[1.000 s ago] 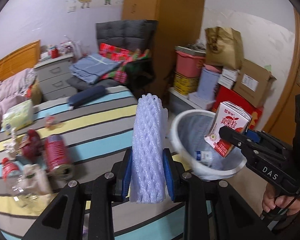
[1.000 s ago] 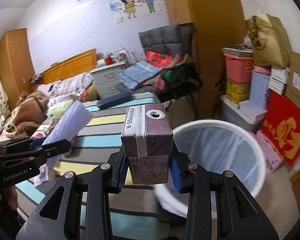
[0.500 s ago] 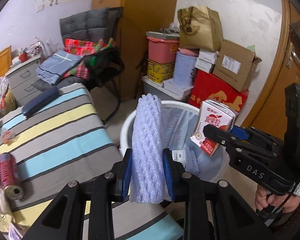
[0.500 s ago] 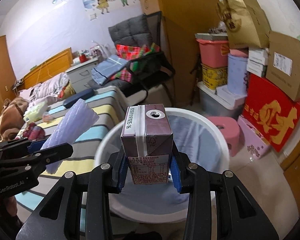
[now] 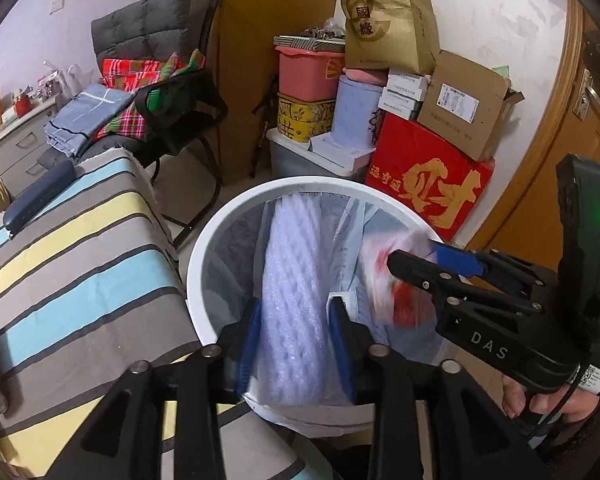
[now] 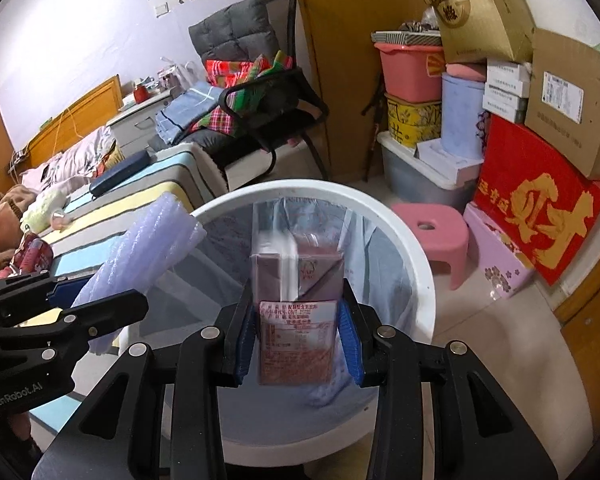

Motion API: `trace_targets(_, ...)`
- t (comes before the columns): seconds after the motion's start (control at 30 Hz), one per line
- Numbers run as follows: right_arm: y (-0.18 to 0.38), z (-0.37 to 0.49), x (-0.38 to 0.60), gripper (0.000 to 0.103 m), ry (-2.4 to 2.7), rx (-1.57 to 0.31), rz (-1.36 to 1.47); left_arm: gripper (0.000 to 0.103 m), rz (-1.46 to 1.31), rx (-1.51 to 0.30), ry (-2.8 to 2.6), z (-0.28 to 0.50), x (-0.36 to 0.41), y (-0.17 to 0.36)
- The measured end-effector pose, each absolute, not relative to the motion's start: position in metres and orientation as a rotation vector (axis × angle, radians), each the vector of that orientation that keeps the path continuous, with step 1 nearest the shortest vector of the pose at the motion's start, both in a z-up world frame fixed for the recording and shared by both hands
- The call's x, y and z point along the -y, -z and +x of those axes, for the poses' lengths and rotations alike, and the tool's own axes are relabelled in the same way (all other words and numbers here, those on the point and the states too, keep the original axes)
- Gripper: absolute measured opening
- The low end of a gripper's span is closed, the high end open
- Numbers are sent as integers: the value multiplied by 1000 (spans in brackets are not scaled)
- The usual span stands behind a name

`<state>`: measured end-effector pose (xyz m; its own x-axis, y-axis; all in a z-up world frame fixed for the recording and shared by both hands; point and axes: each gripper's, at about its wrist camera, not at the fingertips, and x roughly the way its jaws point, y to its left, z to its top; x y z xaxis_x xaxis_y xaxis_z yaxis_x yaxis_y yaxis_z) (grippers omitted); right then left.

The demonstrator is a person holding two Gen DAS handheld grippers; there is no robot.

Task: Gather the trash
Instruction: 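Carry the pink carton and foam sleeve to the white bin while both tools open to drop them, then move both open tools back over the table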

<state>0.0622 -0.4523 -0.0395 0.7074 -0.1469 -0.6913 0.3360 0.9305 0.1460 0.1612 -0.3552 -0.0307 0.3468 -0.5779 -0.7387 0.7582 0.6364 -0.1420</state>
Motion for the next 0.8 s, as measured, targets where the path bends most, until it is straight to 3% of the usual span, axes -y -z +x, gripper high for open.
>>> trace_targets(0.03,40,61,453,40,277,-742,268,57,238,-846,873,161,355,30)
trace_targets(0.07,40,60,453,44,285,-744,263,58,229,-846,872,162,353,30)
trace_targets(0.13,40,59,454,50,294,-741,262,58,221,-849,874,162,351,30)
trace_targets(0.8,15,44,430,50,297,-648,260,58,172,-757,775,148,291,-4)
